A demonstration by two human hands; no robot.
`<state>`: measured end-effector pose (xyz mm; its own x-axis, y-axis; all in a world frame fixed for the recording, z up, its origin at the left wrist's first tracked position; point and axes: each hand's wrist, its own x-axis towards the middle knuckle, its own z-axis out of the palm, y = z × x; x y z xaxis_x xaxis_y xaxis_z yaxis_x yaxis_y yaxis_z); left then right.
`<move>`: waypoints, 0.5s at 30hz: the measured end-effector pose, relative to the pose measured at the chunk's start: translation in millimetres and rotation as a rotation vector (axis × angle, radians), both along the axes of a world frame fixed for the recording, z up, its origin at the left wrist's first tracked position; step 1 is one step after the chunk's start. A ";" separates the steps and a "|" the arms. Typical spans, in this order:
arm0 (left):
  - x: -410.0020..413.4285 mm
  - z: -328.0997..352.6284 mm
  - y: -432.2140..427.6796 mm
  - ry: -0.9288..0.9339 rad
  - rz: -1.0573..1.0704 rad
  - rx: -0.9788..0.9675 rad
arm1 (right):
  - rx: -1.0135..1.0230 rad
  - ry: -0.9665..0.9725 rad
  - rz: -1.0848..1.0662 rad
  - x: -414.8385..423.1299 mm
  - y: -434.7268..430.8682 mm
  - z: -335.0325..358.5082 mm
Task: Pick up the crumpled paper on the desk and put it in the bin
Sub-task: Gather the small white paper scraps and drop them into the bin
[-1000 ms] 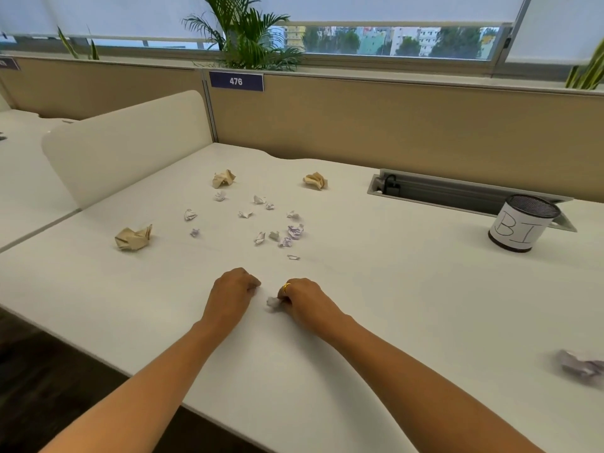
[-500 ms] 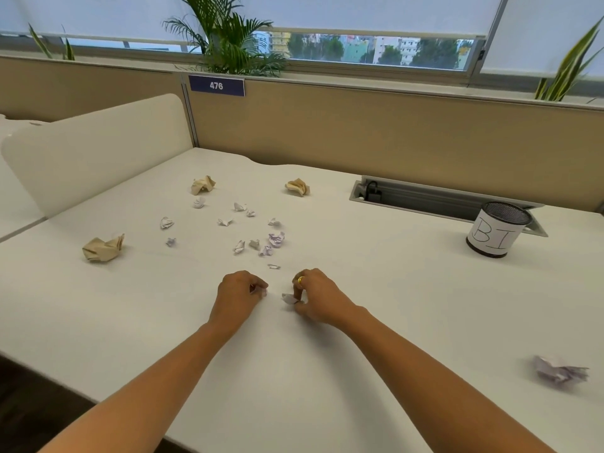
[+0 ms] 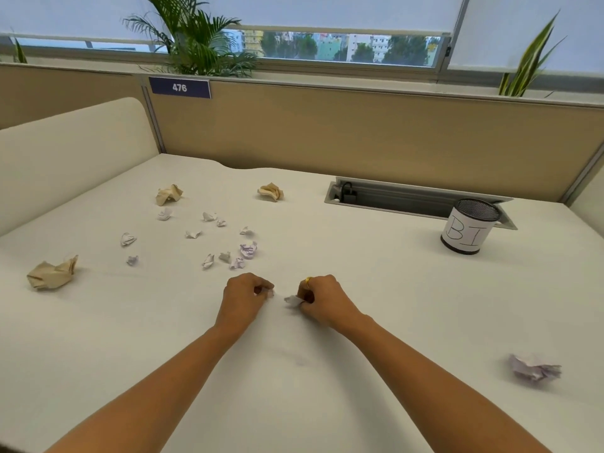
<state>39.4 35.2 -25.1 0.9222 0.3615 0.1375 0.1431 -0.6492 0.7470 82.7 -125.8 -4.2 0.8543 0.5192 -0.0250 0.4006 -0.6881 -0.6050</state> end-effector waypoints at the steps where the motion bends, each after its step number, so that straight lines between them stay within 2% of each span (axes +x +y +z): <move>1: 5.9 0.5 -6.6 -0.009 -0.020 -0.026 | 0.009 -0.004 -0.033 5.7 -9.5 1.4; 7: 51.1 0.1 -59.0 -0.004 -0.114 -0.221 | 0.136 -0.032 -0.235 48.6 -79.7 12.4; 12: 89.0 9.4 -107.3 0.066 -0.135 -0.554 | 0.131 -0.171 -0.505 89.3 -141.6 43.1; 15: 108.9 12.2 -131.3 0.093 -0.142 -0.636 | 0.172 -0.286 -0.664 118.0 -175.8 55.0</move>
